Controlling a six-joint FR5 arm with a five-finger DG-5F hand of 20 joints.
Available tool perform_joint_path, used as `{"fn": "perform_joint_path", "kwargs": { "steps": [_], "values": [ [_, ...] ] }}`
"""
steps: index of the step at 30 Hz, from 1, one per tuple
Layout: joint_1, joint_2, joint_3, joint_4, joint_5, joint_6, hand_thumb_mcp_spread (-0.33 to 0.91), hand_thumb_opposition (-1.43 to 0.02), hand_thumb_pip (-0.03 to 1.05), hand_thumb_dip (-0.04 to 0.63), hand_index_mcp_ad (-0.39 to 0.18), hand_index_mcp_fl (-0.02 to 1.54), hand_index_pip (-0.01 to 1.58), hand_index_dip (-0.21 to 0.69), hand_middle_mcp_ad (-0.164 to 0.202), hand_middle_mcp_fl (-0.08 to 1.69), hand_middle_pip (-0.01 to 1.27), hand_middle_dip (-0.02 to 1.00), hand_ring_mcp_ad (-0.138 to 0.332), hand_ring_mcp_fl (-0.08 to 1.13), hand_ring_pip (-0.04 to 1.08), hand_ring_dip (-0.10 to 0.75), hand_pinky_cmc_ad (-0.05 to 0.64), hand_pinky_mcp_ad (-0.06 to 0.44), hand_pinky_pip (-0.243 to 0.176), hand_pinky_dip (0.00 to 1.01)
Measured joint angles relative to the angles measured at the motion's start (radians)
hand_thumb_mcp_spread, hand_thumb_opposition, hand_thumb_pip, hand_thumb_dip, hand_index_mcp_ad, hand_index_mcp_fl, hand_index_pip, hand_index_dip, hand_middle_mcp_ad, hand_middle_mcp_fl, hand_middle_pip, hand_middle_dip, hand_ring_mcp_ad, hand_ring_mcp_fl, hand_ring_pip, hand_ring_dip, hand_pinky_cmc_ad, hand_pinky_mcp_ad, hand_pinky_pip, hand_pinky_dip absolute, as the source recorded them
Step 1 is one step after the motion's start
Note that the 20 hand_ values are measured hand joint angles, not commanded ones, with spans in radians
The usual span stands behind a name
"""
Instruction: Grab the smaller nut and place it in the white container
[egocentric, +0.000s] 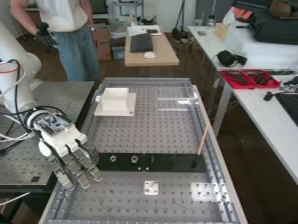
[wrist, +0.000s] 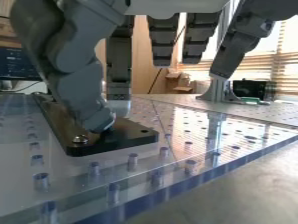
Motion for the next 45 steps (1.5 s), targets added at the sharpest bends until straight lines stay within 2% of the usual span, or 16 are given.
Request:
{"fn": "perform_joint_path", "kwargs": {
  "steps": [18,23,26,29,32,34,37,42,45],
  "values": [
    [0.02,0.0,-0.002,-0.013,0.024,0.02,0.4,-0.79,0.8,0.223,-0.182,0.05,1.56,0.063,0.077,0.01,0.12,0.23,0.126,0.0,0.12,0.117,0.349,0.211,-0.105,0.55],
    [0.023,-0.003,-0.004,0.003,0.032,0.004,0.4,-0.79,0.8,0.22,-0.18,0.09,1.56,0.047,0.077,0.01,0.12,0.23,0.126,0.0,0.12,0.117,0.349,0.211,-0.105,0.57],
    [0.024,-0.004,-0.005,0.007,0.036,0.005,0.4,-0.79,0.8,0.22,-0.148,0.13,1.55,0.031,0.075,0.0,0.12,0.23,0.126,0.0,0.12,0.117,0.347,0.201,-0.105,0.57],
    [0.024,-0.007,-0.006,0.014,0.042,-0.009,0.4,-0.78,0.8,0.22,-0.143,0.16,1.54,0.031,0.079,0.01,0.12,0.23,0.136,0.0,0.12,0.117,0.351,0.194,-0.105,0.57],
    [0.024,-0.012,-0.004,0.026,0.043,-0.014,0.39,-0.78,0.78,0.223,-0.134,0.22,1.53,0.016,0.075,0.01,0.12,0.23,0.154,0.0,0.12,0.117,0.351,0.185,-0.087,0.57],
    [0.024,-0.015,-0.003,0.027,0.043,-0.014,0.4,-0.79,0.77,0.225,-0.117,0.23,1.54,0.019,0.075,0.01,0.12,0.23,0.155,0.0,0.12,0.117,0.347,0.164,-0.091,0.56],
    [0.023,-0.015,-0.001,0.032,0.04,-0.015,0.4,-0.8,0.77,0.22,-0.101,0.27,1.54,0.019,0.075,0.01,0.12,0.23,0.152,0.0,0.12,0.117,0.346,0.164,-0.075,0.54],
    [0.017,-0.009,0.002,0.041,0.033,-0.029,0.39,-0.8,0.72,0.222,-0.077,0.37,1.53,-0.003,0.075,0.01,0.12,0.23,0.157,0.0,0.1,0.117,0.349,0.164,-0.075,0.53],
    [0.011,-0.004,0.003,0.041,0.025,-0.036,0.4,-0.8,0.72,0.222,-0.077,0.37,1.53,-0.003,0.077,0.01,0.12,0.23,0.159,0.0,0.1,0.117,0.349,0.164,-0.075,0.53]
  ]
}}
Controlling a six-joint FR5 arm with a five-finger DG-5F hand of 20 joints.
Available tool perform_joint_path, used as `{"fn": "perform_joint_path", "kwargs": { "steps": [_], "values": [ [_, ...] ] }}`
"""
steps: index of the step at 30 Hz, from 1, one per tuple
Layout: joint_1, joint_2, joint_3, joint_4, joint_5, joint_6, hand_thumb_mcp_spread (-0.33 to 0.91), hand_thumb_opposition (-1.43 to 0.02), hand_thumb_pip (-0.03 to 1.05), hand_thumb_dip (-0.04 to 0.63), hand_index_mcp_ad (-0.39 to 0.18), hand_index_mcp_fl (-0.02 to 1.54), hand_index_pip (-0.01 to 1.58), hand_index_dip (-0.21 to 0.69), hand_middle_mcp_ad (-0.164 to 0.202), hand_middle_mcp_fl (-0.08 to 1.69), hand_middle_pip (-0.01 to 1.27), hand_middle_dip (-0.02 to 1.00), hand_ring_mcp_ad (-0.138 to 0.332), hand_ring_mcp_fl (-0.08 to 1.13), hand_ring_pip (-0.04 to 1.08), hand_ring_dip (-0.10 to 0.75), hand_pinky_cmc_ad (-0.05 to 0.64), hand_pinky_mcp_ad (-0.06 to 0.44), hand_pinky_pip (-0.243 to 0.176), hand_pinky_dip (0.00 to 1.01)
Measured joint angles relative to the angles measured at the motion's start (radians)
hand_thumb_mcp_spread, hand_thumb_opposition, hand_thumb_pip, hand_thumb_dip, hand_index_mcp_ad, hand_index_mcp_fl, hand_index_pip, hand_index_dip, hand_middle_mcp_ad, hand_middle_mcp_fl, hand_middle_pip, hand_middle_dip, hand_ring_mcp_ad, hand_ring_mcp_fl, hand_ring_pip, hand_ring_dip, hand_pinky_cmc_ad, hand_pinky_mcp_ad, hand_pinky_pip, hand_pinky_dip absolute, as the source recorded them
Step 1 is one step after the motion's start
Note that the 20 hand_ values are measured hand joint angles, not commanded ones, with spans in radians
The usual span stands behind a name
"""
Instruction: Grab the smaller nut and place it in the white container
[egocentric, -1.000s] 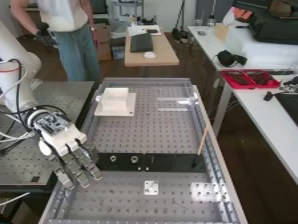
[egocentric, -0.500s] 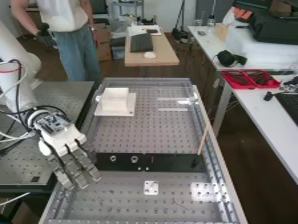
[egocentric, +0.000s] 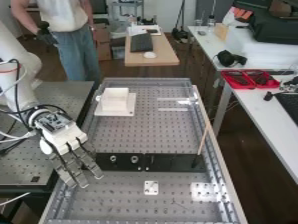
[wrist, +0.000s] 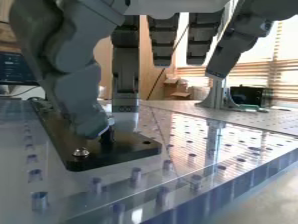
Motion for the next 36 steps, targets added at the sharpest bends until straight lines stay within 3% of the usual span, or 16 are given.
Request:
{"fn": "perform_joint_path", "kwargs": {
  "steps": [9,15,22,28,36],
  "values": [
    [-0.003,0.036,-0.011,0.04,-0.026,-0.042,0.4,-0.8,0.72,0.222,-0.077,0.37,1.53,-0.003,0.075,0.01,0.12,0.23,0.159,0.0,0.11,0.126,0.349,0.164,-0.075,0.53],
    [0.009,0.117,-0.005,0.01,-0.077,-0.068,0.4,-0.8,0.72,0.222,-0.077,0.37,1.53,0.0,0.082,0.01,0.12,0.24,0.162,0.0,0.11,0.126,0.349,0.164,-0.075,0.53],
    [0.043,0.224,0.046,-0.156,-0.296,-0.061,0.4,-0.8,0.72,0.222,-0.077,0.37,1.53,0.0,0.077,0.01,0.12,0.24,0.162,0.0,0.11,0.124,0.346,0.164,-0.075,0.53],
    [0.08,0.254,0.113,-0.309,-0.524,0.001,0.39,-0.8,0.72,0.218,-0.077,0.38,1.53,0.0,0.075,0.01,0.12,0.24,0.159,0.0,0.09,0.129,0.346,0.164,-0.075,0.53],
    [0.117,0.264,0.16,-0.415,-0.719,0.07,0.39,-0.8,0.72,0.218,-0.077,0.4,1.53,0.0,0.073,0.01,0.12,0.24,0.161,0.0,0.09,0.133,0.346,0.164,-0.075,0.51]
  ]
}}
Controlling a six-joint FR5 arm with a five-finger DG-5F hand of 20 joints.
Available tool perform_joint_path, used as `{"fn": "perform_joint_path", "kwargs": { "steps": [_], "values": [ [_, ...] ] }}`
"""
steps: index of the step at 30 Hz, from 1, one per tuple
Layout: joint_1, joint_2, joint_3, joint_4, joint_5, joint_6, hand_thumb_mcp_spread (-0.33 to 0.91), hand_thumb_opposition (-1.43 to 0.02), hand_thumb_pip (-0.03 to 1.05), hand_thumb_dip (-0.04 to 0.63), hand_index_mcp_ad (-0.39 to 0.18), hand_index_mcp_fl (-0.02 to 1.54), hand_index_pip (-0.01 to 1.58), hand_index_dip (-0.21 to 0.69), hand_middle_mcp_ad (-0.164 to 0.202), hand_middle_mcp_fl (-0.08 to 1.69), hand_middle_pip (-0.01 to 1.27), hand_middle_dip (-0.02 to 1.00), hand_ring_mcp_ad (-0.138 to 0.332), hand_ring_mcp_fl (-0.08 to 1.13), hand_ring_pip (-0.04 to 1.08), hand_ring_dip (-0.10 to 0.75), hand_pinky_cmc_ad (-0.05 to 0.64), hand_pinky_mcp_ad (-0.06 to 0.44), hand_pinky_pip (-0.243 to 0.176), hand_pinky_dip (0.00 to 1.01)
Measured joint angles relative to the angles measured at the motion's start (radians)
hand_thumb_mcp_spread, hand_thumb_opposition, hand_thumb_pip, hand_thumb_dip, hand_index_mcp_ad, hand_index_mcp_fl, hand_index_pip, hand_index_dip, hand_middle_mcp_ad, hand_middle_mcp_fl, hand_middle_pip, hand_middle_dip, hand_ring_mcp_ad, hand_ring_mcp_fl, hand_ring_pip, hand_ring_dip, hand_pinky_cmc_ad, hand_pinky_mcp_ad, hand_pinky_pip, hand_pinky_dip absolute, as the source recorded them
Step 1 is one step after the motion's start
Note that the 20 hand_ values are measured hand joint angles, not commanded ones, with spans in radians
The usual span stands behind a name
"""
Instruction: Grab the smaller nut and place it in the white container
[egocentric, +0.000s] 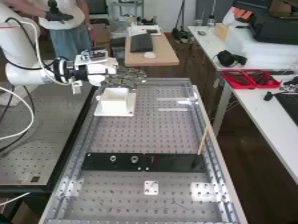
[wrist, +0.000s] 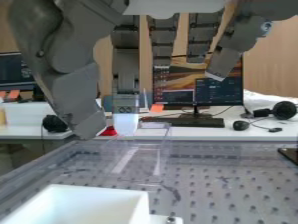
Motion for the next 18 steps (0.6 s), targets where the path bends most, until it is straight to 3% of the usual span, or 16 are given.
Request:
{"fn": "perform_joint_path", "kwargs": {
  "steps": [8,18],
  "values": [
    [0.048,-0.001,0.002,-0.032,-0.055,0.039,0.39,-0.8,0.72,0.218,-0.077,0.4,1.53,-0.003,0.08,0.01,0.12,0.24,0.161,0.0,0.09,0.133,0.346,0.164,-0.075,0.49],
    [0.08,-0.055,-0.031,0.004,-0.015,0.053,0.39,-0.8,0.72,0.218,-0.077,0.4,1.53,-0.003,0.082,0.01,0.12,0.24,0.161,0.0,0.09,0.133,0.346,0.164,-0.075,0.49]
  ]
}}
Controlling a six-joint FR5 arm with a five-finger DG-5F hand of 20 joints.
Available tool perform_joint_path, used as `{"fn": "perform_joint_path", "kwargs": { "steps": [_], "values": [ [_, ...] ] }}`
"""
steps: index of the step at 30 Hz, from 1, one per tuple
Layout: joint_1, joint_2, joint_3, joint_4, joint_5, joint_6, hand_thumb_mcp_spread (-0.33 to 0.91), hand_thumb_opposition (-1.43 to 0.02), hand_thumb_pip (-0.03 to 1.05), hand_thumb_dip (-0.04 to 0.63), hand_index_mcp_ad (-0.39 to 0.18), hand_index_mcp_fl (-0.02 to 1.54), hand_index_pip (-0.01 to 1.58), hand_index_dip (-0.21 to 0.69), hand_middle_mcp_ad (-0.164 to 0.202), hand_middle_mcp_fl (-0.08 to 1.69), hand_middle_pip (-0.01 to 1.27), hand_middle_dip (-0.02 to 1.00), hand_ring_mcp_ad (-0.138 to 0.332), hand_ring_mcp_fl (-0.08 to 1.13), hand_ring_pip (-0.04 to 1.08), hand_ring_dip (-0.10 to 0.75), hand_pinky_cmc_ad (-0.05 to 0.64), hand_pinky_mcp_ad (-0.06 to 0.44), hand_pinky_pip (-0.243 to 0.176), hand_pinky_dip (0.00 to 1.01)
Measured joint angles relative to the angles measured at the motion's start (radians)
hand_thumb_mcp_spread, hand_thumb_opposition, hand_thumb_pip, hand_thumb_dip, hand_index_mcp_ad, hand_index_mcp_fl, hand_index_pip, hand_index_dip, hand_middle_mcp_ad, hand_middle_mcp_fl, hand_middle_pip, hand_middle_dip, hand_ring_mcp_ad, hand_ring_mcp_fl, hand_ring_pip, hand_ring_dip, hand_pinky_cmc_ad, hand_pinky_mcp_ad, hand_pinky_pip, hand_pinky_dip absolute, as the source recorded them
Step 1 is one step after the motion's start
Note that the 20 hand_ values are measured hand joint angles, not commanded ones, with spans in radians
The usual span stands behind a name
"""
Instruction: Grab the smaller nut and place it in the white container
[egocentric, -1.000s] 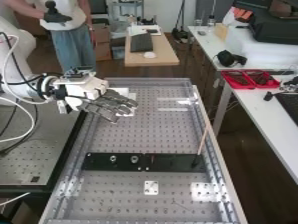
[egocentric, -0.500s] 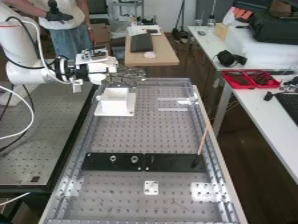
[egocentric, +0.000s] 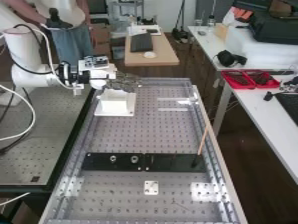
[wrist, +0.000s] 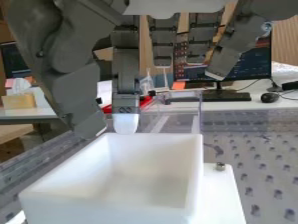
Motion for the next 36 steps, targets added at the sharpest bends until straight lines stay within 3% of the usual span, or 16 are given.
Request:
{"fn": "perform_joint_path", "kwargs": {
  "steps": [9,12,15,19,30,36],
  "values": [
    [0.013,-0.055,-0.025,0.031,0.046,0.008,0.4,-0.8,0.72,0.218,-0.075,0.42,1.52,-0.003,0.082,0.01,0.12,0.24,0.159,0.0,0.08,0.133,0.346,0.164,-0.075,0.49],
    [0.021,-0.058,-0.022,0.012,0.07,0.006,0.4,-0.78,0.74,0.222,-0.086,0.3,1.54,-0.003,0.082,0.01,0.12,0.24,0.162,0.0,0.12,0.133,0.346,0.164,-0.075,0.5],
    [0.022,-0.056,-0.017,-0.008,0.077,0.008,0.4,-0.79,0.82,0.22,-0.113,0.15,1.55,-0.021,0.079,0.01,0.12,0.24,0.162,0.0,0.12,0.133,0.344,0.164,-0.075,0.53],
    [0.017,-0.043,-0.007,-0.04,0.081,0.011,0.39,-0.8,0.82,0.22,-0.138,0.01,1.52,-0.058,0.082,0.01,0.12,0.24,0.162,0.0,0.14,0.133,0.347,0.166,-0.075,0.6],
    [-0.027,0.001,0.019,-0.08,0.065,0.009,0.37,-0.8,0.88,0.225,-0.138,0.01,1.34,-0.096,0.08,0.01,0.12,0.24,0.162,0.0,0.14,0.136,0.347,0.176,-0.075,0.68],
    [-0.103,0.087,0.113,-0.139,0.034,0.021,0.3,-0.8,0.86,0.222,-0.136,0.0,1.25,-0.103,0.082,0.01,0.12,0.24,0.162,0.0,0.16,0.124,0.347,0.215,-0.08,0.72]
  ]
}}
